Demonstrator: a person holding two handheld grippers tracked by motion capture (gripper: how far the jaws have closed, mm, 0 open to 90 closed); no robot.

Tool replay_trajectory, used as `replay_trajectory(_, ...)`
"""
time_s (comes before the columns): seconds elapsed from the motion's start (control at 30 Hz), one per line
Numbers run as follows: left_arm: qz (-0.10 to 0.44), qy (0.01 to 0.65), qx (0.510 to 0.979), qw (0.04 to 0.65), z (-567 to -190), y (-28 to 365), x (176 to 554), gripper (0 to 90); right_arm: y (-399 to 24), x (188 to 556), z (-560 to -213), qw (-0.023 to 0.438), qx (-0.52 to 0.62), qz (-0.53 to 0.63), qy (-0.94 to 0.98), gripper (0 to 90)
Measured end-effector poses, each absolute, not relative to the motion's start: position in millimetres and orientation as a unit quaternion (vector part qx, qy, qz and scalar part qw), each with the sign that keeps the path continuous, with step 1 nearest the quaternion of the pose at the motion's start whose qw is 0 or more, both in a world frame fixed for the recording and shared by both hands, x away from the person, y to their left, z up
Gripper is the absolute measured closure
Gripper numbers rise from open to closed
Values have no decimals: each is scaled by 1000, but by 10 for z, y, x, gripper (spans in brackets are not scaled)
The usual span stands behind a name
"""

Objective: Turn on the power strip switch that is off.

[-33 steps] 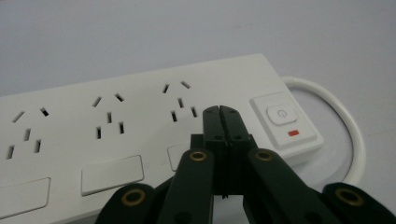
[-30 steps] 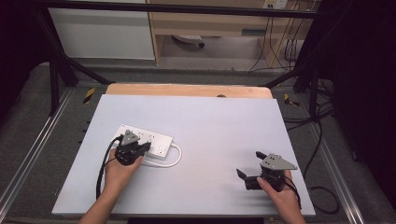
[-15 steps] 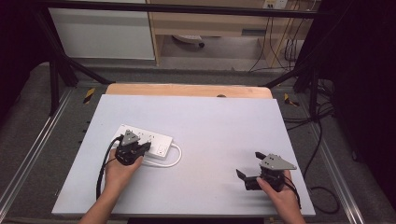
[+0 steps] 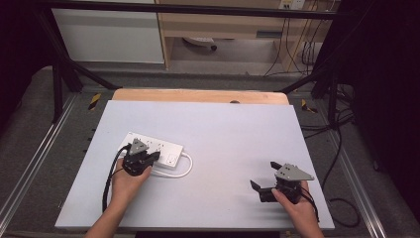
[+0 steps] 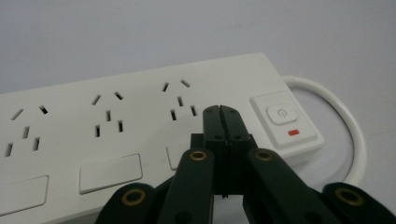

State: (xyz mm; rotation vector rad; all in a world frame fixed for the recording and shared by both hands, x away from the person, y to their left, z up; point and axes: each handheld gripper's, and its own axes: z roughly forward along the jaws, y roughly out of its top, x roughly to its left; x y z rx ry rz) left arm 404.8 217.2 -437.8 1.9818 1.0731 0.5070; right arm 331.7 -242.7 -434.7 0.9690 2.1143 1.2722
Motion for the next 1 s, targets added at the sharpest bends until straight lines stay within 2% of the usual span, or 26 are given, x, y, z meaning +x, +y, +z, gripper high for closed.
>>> replay_trajectory(1.0,202,420,785,407,-4400,2170,4048,900,-2435,3317,-4347,243,355,466,773,24)
